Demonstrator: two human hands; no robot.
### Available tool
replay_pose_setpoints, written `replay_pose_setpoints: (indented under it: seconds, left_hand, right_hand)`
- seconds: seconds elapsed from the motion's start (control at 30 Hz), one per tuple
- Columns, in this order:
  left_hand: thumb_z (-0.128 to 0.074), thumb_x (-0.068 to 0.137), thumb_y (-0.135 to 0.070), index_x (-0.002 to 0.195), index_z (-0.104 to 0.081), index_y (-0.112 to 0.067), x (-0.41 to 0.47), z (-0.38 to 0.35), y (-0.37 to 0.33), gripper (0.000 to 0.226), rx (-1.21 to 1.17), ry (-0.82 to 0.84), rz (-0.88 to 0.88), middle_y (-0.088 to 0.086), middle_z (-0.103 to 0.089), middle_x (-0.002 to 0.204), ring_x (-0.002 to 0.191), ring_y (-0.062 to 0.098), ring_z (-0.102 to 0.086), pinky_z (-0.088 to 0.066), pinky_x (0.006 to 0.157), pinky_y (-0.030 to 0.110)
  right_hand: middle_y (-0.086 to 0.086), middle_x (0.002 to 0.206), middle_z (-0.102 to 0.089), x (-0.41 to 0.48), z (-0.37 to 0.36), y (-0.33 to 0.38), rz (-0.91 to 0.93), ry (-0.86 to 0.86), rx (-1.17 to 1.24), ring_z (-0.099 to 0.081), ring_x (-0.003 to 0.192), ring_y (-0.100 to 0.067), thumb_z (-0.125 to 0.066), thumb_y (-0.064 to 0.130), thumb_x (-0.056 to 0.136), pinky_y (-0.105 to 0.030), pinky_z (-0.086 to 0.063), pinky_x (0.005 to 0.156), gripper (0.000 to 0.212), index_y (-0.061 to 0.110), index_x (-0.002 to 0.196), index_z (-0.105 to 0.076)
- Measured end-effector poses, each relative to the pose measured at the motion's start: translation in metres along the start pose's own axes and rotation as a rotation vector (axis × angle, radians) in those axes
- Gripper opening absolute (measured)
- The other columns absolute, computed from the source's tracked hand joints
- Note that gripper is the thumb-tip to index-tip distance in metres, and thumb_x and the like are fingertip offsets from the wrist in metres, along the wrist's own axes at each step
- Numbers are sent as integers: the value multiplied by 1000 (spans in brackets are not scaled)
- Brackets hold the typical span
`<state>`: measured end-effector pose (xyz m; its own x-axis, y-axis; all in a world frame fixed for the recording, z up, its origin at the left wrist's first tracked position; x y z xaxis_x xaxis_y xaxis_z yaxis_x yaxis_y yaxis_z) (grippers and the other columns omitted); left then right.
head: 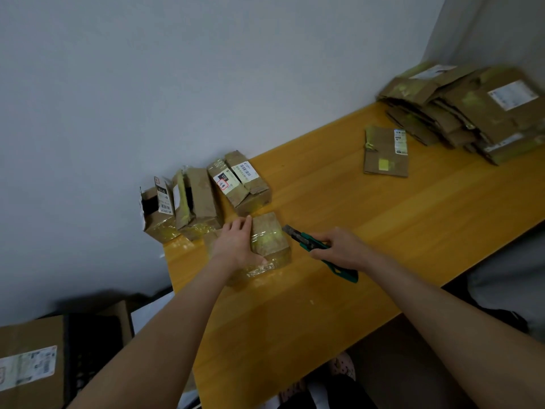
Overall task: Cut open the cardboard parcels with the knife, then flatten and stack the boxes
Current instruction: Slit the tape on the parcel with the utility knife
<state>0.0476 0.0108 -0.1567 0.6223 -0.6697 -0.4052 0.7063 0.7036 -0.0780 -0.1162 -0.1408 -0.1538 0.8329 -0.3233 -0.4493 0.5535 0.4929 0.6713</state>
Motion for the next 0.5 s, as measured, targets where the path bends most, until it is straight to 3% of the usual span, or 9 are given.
replay_pose_setpoints:
  seconds: [0.23, 0.33, 0.4, 0.5]
  left_hand:
    - [-76, 68, -60, 155, -4, -16, -2, 2, 0, 121, 5, 3, -1, 2, -16, 158, 145, 27, -16, -29, 114, 43]
    - [-73, 64, -69, 155, -4, -18, -4, 5, -1, 125, 62, -1, 14, 5, -20, 157, 143, 28, -21, -27, 115, 48]
    - [-68, 62, -76, 155, -3, -19, -7, 6, -1, 128, 73, -21, 65, 10, -22, 154, 141, 31, -23, -25, 113, 53]
    - [-62, 65, -79, 153, -4, -16, -17, 6, 4, 123, -220, -94, 277, 19, -24, 150, 138, 36, -26, -36, 108, 49]
  right_hand:
    - [-2, 88, -72, -9, 4, -14, -63, 31, -23, -66, 74, -23, -66, 38, 85, -32, -51, 60, 40, 34, 125, -64]
    - [-2, 77, -71, -16, 3, -20, -142, -113, 222, -68, 68, -19, -67, 37, 87, -35, -56, 64, 21, 21, 101, -70]
    - [-4, 71, -69, -16, -1, -14, -191, -230, 399, -65, 66, -18, -61, 36, 92, -34, -55, 68, 25, 11, 90, -66]
    - [-5, 87, -68, -1, -20, 6, -267, -230, 578, -63, 81, -20, -52, 40, 97, -37, -51, 78, 34, 8, 98, -64]
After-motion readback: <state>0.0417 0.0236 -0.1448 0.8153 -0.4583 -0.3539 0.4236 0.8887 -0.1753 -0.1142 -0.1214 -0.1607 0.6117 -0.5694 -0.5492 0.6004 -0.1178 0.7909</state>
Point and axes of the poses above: each hand's wrist, its own x-axis towards the middle knuckle, its own z-axis out of the back of the hand, y = z × x, the point moved 6 cm from there along x, towards the middle knuckle
